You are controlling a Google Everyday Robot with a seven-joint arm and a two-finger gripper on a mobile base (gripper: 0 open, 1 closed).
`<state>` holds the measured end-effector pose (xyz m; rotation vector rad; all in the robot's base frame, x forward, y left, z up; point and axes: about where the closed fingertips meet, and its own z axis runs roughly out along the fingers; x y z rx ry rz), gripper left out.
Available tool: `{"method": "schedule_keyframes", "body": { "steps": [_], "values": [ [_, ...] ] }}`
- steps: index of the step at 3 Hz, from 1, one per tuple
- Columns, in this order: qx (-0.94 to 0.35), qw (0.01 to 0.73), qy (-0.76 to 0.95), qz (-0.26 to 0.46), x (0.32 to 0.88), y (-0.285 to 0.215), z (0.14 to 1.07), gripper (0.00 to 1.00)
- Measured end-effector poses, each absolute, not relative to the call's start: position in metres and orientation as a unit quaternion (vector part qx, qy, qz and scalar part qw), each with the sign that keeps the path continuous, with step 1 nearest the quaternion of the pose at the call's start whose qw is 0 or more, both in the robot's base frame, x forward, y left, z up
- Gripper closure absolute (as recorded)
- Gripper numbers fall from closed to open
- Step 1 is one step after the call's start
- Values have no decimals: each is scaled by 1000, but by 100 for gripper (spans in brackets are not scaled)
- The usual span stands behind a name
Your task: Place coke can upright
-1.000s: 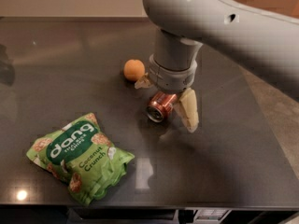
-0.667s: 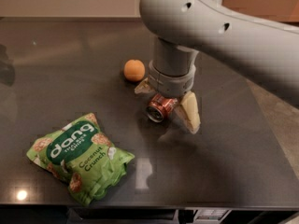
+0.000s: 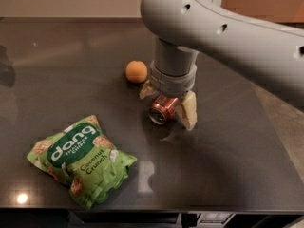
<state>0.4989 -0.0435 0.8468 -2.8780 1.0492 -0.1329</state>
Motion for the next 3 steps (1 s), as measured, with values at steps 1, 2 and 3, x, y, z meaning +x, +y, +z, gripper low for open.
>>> {"method": "schedule_keyframes", "body": {
  "steps": [1, 2, 3],
  "values": [
    [-938, 36, 343, -40, 505, -41, 849, 39],
    [-936, 32, 348, -33, 507, -40, 848, 62],
    [-924, 37, 381, -17, 511, -44, 857, 85]
  ]
}}
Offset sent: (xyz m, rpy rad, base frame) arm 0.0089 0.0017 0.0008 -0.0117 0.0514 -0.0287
